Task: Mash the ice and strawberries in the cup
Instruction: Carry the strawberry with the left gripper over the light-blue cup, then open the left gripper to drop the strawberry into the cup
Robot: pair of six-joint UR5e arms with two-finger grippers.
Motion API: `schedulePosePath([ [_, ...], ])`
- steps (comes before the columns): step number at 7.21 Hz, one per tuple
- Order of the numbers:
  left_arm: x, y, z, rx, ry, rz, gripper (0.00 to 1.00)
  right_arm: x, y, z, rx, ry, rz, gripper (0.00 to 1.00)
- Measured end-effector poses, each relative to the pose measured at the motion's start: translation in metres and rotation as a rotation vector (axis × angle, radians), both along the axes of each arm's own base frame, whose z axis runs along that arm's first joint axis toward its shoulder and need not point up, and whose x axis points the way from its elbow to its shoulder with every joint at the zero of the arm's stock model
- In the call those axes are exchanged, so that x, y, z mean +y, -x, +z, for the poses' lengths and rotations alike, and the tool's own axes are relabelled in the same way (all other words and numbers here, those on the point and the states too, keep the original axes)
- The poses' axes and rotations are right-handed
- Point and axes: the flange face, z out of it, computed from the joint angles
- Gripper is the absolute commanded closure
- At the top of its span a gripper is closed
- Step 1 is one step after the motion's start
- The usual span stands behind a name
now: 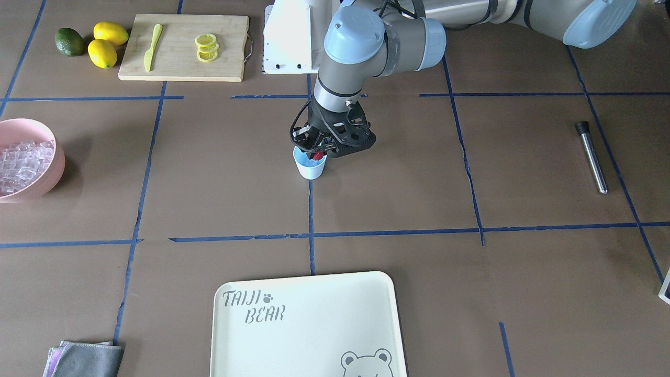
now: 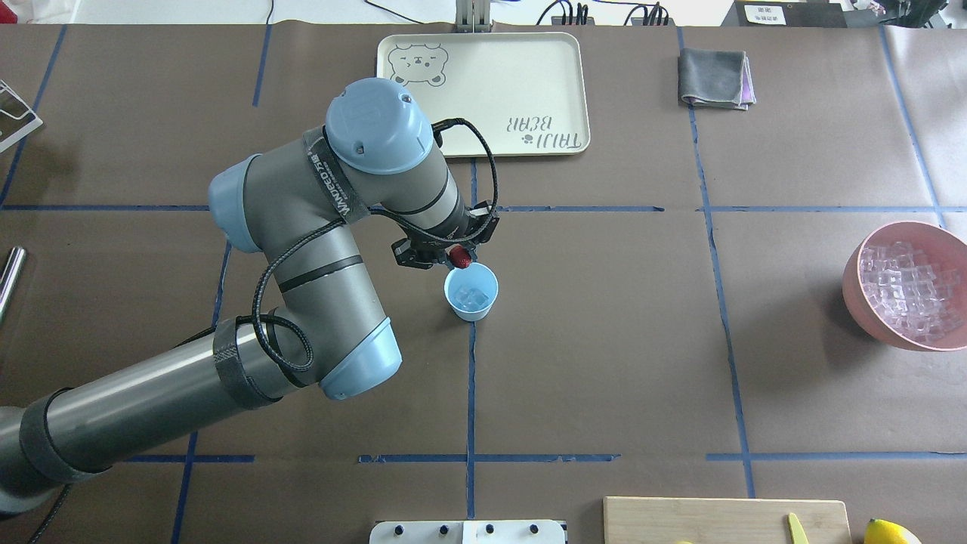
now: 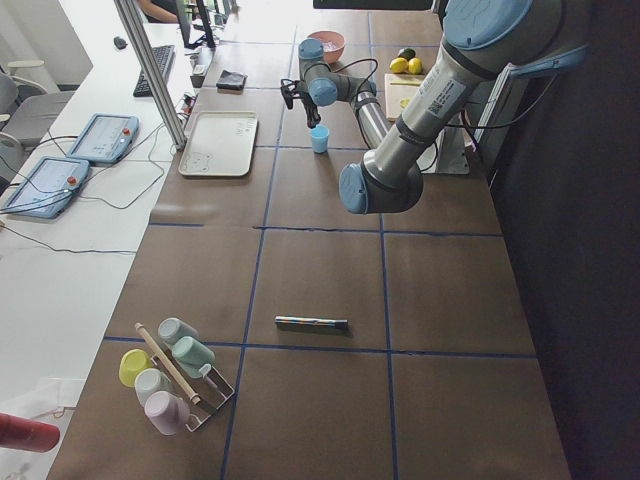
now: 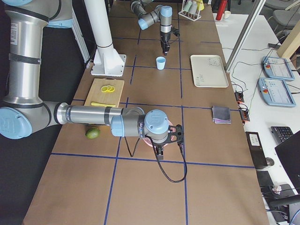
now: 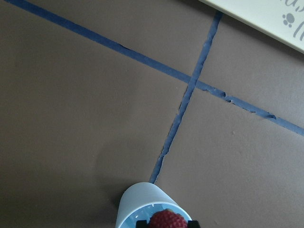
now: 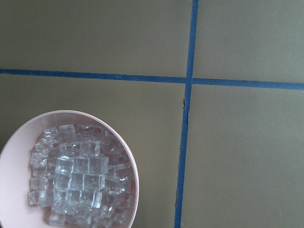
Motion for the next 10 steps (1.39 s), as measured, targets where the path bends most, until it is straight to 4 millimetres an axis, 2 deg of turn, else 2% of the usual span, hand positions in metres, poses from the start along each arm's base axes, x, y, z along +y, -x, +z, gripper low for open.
schedulePosePath([
  [1, 0.005, -0.004, 0.000, 0.000, 0.001, 0.009, 0.97, 0.000, 0.000, 0.000, 0.000, 0.000, 0.000, 0.00],
  [2, 0.009, -0.008, 0.001, -0.001, 0.001, 0.016, 0.83, 0.000, 0.000, 0.000, 0.001, 0.000, 0.000, 0.00],
  [3, 0.011, -0.009, 0.001, -0.001, 0.000, 0.021, 0.47, 0.000, 0.000, 0.000, 0.002, -0.001, 0.001, 0.00],
  [4, 0.012, -0.010, 0.001, -0.001, -0.003, 0.025, 0.22, 0.000, -0.001, 0.000, 0.003, -0.001, 0.001, 0.00],
  [5, 0.013, -0.011, 0.001, 0.000, -0.006, 0.029, 0.00, 0.000, 0.000, -0.001, 0.004, -0.002, 0.001, 0.00],
  [10, 0.019, -0.010, 0.000, 0.005, -0.032, 0.050, 0.00, -0.001, -0.001, -0.001, 0.015, -0.004, 0.001, 0.00],
])
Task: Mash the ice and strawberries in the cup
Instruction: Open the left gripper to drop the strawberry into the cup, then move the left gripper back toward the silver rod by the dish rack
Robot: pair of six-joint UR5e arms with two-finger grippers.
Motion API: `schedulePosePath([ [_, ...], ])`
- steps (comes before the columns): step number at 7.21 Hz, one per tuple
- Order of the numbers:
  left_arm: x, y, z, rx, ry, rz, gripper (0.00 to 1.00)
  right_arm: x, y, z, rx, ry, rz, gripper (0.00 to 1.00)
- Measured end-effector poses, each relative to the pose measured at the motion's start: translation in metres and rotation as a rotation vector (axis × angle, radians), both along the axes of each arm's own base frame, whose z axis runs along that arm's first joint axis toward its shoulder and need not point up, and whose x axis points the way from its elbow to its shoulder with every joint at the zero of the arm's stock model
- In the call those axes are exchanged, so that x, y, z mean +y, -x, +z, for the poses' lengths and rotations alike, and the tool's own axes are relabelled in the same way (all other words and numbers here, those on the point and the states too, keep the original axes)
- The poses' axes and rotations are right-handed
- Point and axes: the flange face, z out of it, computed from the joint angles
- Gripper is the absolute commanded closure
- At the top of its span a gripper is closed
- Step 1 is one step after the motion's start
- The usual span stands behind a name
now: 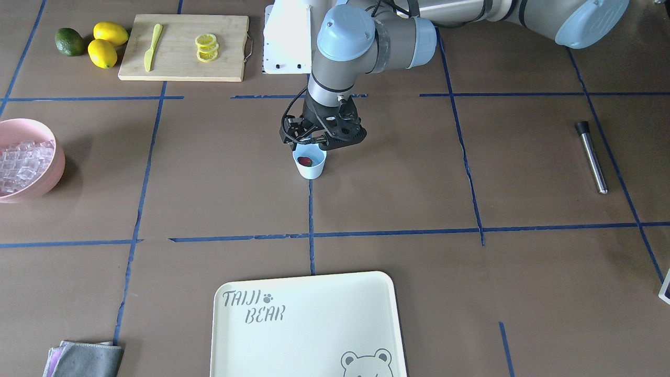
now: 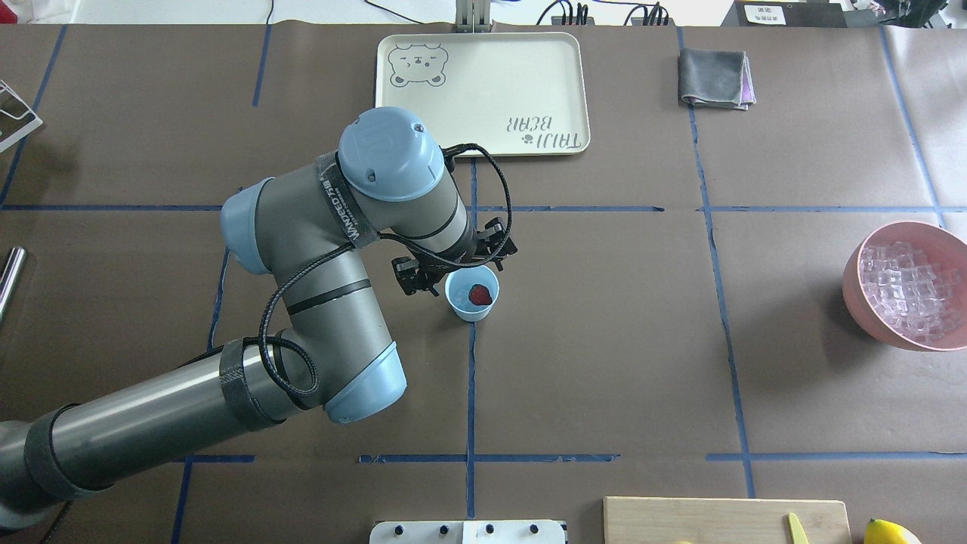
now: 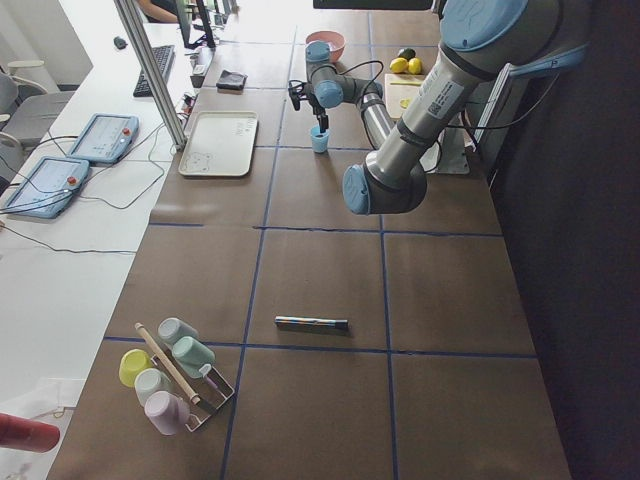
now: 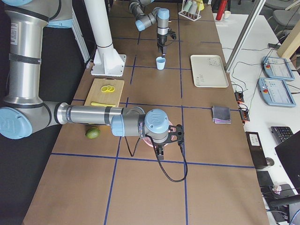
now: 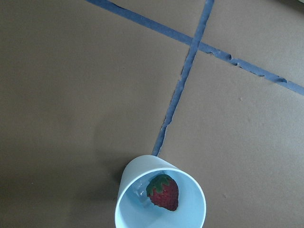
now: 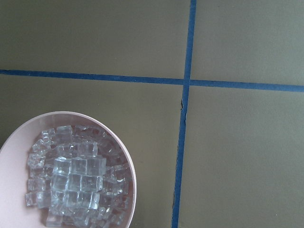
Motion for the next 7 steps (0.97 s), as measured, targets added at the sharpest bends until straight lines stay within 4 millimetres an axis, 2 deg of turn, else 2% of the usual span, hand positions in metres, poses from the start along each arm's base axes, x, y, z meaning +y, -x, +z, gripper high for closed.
schedulePosePath([
  [1, -0.003, 0.008, 0.002, -0.004, -0.020, 0.009, 0.00, 0.000, -0.001, 0.000, 0.014, -0.001, 0.001, 0.00],
  [2, -0.008, 0.026, 0.015, -0.020, -0.046, 0.027, 0.00, -0.001, -0.002, 0.001, 0.035, -0.002, 0.002, 0.00],
  [3, -0.015, 0.057, 0.039, -0.046, -0.074, 0.057, 0.00, -0.001, -0.002, 0.003, 0.056, 0.000, 0.002, 0.00],
  [6, -0.055, 0.183, 0.114, -0.125, -0.191, 0.160, 0.00, 0.001, 0.001, 0.007, 0.072, 0.035, -0.009, 0.00],
  [7, -0.068, 0.225, 0.147, -0.148, -0.228, 0.198, 0.00, 0.001, 0.001, 0.006, 0.073, 0.040, -0.009, 0.00],
])
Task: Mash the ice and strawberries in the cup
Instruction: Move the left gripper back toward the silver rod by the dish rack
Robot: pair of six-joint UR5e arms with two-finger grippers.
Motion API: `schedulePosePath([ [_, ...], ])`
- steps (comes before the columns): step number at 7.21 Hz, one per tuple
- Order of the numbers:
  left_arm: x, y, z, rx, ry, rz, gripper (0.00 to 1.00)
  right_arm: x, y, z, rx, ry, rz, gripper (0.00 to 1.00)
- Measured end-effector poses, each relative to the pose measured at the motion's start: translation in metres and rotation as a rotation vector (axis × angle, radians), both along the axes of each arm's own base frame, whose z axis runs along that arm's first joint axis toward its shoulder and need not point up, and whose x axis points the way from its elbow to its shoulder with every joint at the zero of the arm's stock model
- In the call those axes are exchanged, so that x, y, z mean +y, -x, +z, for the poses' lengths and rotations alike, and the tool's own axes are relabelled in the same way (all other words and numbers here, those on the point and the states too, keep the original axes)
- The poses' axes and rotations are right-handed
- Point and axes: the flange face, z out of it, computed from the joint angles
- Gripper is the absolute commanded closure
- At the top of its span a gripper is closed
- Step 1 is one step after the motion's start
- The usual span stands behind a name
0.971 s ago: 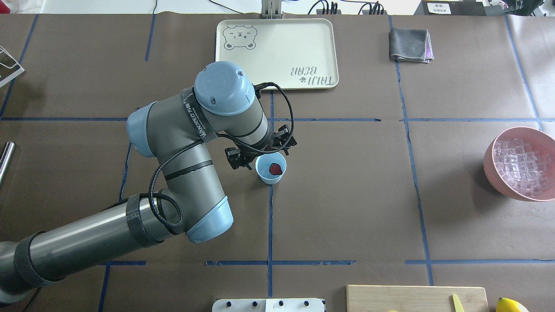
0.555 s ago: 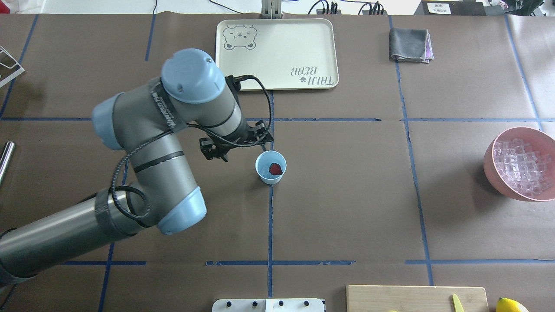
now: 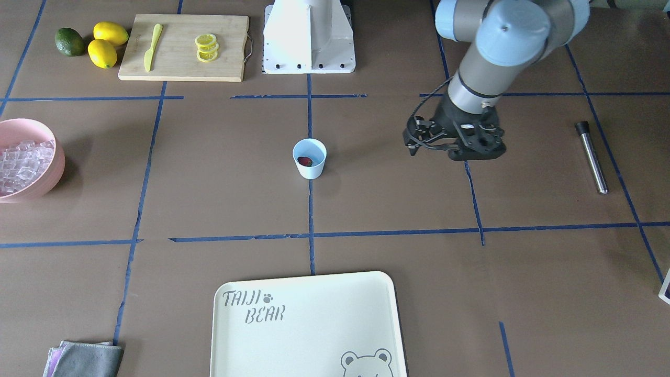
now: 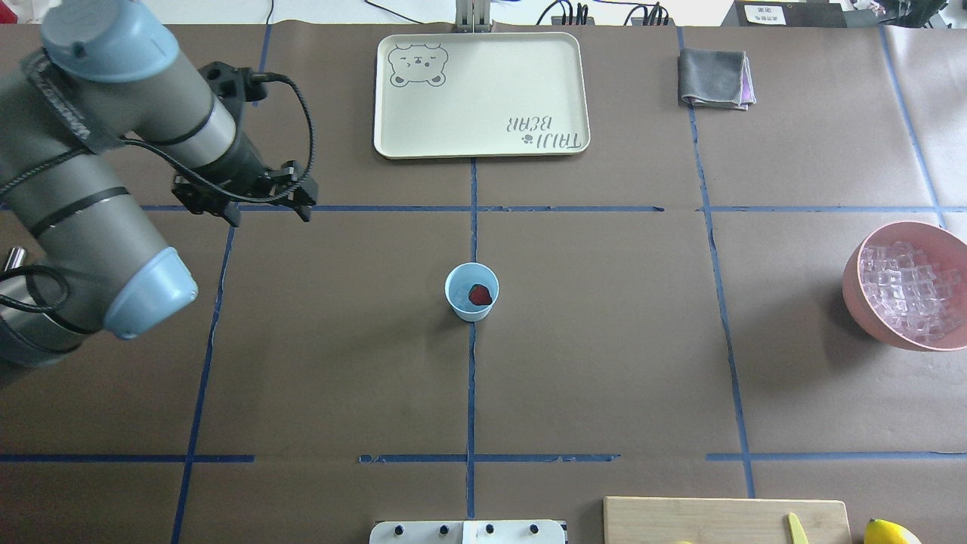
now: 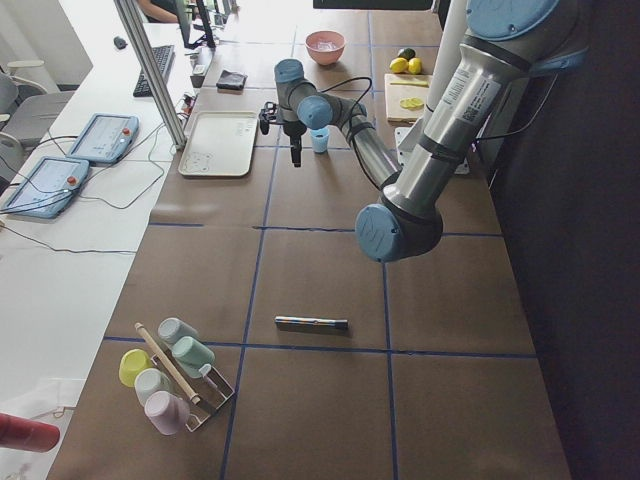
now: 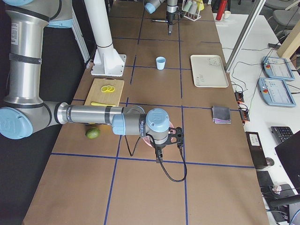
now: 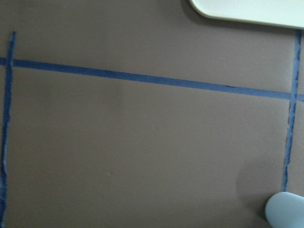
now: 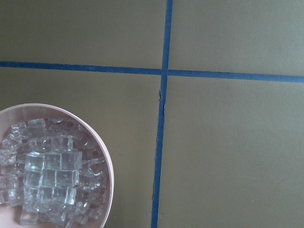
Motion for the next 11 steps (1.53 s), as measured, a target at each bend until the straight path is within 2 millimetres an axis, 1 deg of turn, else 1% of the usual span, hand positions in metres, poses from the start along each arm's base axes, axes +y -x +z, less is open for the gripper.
schedulePosePath([
  [1, -0.008, 0.041, 0.041, -0.029, -0.038, 0.043, 0.00, -0.001, 0.000, -0.002, 0.001, -0.001, 0.000, 0.00],
  [2, -0.010, 0.082, 0.087, -0.061, -0.075, 0.085, 0.00, -0.004, 0.000, -0.004, 0.002, -0.005, -0.001, 0.00],
  [3, -0.006, 0.122, 0.132, -0.088, -0.095, 0.113, 0.00, -0.007, 0.000, -0.006, 0.003, -0.010, -0.001, 0.00],
  [4, 0.004, 0.150, 0.172, -0.101, -0.099, 0.120, 0.00, -0.011, 0.001, -0.007, 0.005, -0.014, -0.001, 0.00],
  [5, 0.017, 0.166, 0.207, -0.099, -0.110, 0.118, 0.00, -0.013, 0.001, -0.009, 0.006, -0.017, -0.001, 0.00],
  [6, 0.029, 0.175, 0.239, -0.095, -0.115, 0.108, 0.00, -0.014, 0.001, -0.009, 0.007, -0.018, -0.001, 0.00],
  [7, 0.036, 0.181, 0.274, -0.089, -0.113, 0.085, 0.00, -0.014, 0.001, -0.010, 0.008, -0.019, 0.000, 0.00],
  [9, 0.043, 0.186, 0.351, -0.061, -0.128, 0.028, 0.00, -0.016, 0.000, -0.011, 0.011, -0.019, 0.003, 0.00],
  [10, 0.045, 0.185, 0.380, -0.049, -0.127, 0.003, 0.00, -0.016, 0.000, -0.011, 0.012, -0.019, 0.004, 0.00],
  [11, 0.046, 0.185, 0.398, -0.044, -0.122, -0.012, 0.00, -0.017, 0.000, -0.012, 0.013, -0.019, 0.005, 0.00],
])
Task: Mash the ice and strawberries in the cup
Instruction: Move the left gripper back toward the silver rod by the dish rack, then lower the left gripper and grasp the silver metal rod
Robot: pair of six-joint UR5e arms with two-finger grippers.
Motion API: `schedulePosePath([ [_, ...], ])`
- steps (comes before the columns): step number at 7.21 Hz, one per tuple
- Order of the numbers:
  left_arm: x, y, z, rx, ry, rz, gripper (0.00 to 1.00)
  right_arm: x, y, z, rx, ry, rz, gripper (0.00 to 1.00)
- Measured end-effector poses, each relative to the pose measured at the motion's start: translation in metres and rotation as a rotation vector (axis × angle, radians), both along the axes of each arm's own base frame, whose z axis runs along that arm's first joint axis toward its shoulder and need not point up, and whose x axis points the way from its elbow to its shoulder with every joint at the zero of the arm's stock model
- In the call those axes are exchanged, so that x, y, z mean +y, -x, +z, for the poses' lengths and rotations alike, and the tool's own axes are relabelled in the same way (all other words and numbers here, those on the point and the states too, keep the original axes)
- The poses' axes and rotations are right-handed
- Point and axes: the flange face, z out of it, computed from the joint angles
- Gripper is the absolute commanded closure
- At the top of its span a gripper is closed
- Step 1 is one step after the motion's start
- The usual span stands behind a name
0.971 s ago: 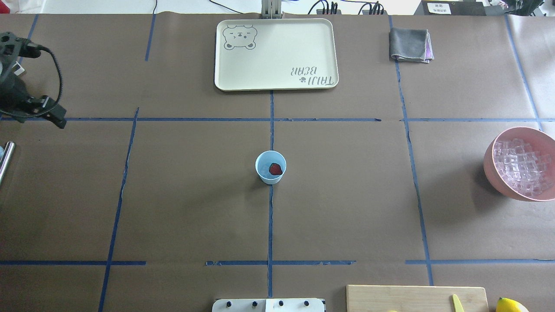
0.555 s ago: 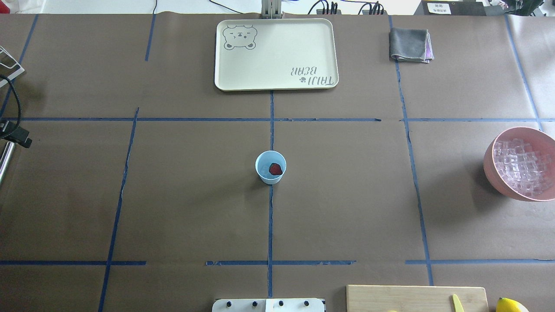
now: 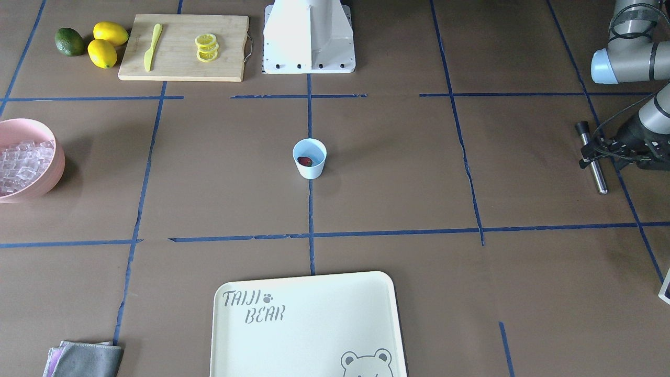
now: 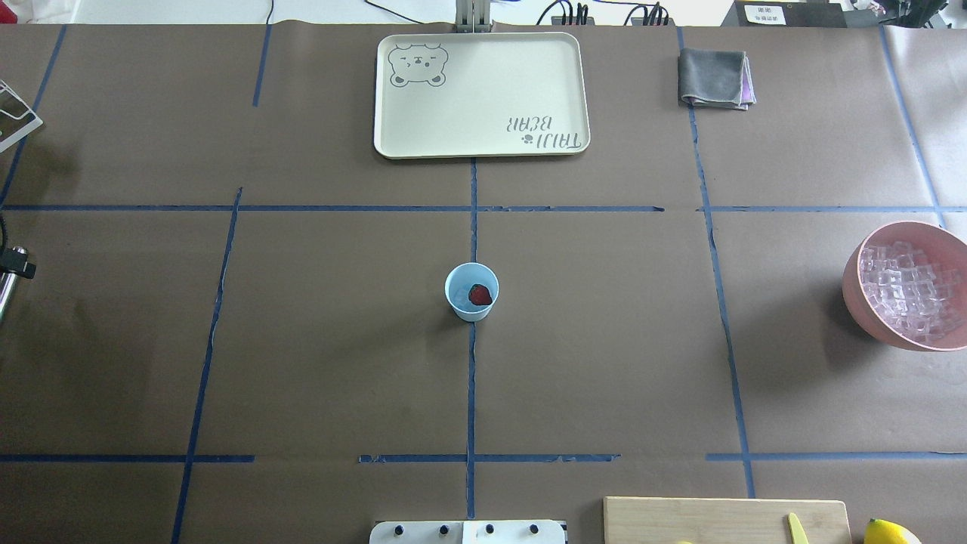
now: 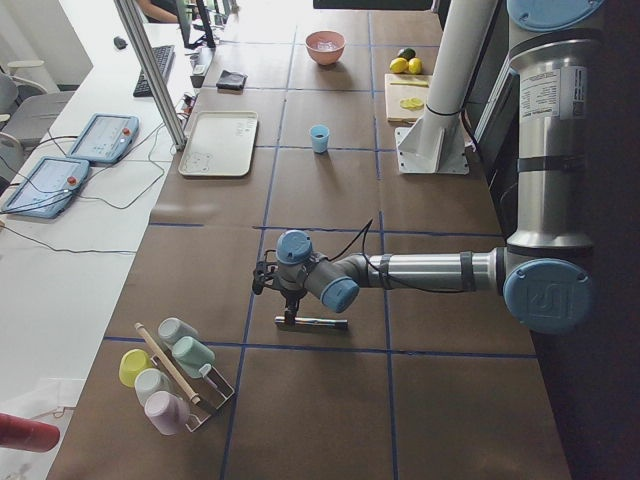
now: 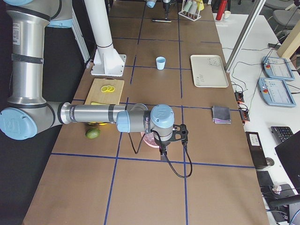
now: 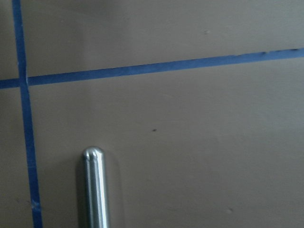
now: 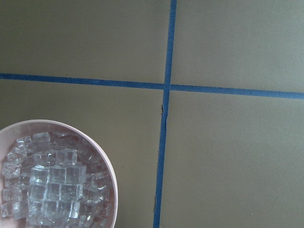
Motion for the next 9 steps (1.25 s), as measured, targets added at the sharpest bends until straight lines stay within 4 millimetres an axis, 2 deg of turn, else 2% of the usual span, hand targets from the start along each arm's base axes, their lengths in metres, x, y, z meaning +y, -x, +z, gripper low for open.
schedulePosePath([
  [1, -0.001, -0.001, 0.009, 0.000, 0.004, -0.006, 0.00, -0.001, 0.000, -0.001, 0.000, -0.002, 0.001, 0.00],
  [5, -0.022, -0.012, 0.019, -0.011, 0.009, -0.012, 0.00, -0.004, 0.000, -0.004, 0.000, -0.007, 0.001, 0.00],
  [9, -0.010, -0.004, 0.031, -0.011, 0.013, -0.019, 0.00, -0.005, 0.000, -0.003, -0.002, -0.005, 0.001, 0.00],
])
